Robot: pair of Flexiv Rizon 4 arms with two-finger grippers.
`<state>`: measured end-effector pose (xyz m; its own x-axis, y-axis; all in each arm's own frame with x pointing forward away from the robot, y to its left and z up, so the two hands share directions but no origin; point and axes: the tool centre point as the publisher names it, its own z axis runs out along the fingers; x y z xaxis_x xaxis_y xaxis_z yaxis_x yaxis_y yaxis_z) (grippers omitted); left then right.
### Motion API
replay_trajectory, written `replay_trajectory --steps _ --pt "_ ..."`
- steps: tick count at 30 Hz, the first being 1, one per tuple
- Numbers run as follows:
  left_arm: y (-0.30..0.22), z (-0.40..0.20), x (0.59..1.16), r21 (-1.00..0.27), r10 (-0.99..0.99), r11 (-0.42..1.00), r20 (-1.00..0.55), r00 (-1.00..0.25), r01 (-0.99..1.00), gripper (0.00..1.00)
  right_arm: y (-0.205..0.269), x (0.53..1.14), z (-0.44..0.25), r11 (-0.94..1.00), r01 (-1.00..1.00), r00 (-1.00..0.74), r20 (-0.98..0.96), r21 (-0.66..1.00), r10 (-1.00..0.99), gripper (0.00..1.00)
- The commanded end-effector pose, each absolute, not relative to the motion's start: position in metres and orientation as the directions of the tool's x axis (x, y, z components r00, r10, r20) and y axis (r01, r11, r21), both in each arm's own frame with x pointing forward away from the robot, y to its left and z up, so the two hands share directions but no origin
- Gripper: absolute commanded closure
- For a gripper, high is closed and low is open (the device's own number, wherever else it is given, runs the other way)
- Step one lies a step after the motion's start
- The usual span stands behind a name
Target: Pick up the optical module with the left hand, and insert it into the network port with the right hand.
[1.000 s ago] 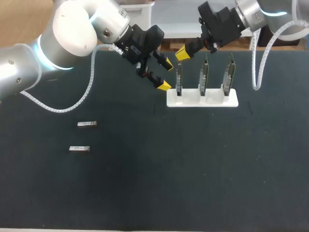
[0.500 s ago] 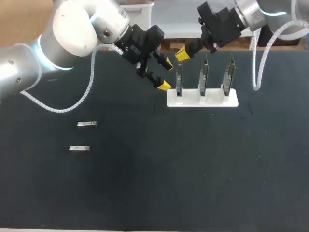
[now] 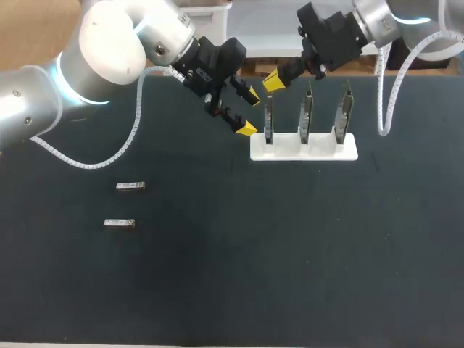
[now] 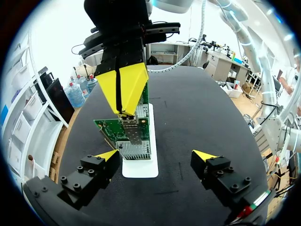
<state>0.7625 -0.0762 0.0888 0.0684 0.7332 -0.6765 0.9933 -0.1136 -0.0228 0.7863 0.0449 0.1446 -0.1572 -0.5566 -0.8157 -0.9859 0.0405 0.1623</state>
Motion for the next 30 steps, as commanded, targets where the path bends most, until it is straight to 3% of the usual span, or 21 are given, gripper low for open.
replay_trajectory --steps 1,11,30 --pt "-0.076 0.089 0.762 -0.022 0.734 -0.113 -0.675 0.068 0.993 0.00 0.039 0.781 0.158 0.044 -0.990 -0.136 -0.839 0.133 -0.527 1.00" --pt "-0.076 0.089 0.762 -0.022 0.734 -0.113 -0.675 0.068 0.993 0.00 0.003 0.781 0.187 0.053 -0.993 -0.119 -0.875 0.107 -0.469 1.00" --pt "-0.076 0.089 0.762 -0.022 0.734 -0.113 -0.675 0.068 0.993 0.00 -0.059 0.770 0.170 -0.035 -0.990 -0.095 -0.840 0.134 -0.534 1.00"
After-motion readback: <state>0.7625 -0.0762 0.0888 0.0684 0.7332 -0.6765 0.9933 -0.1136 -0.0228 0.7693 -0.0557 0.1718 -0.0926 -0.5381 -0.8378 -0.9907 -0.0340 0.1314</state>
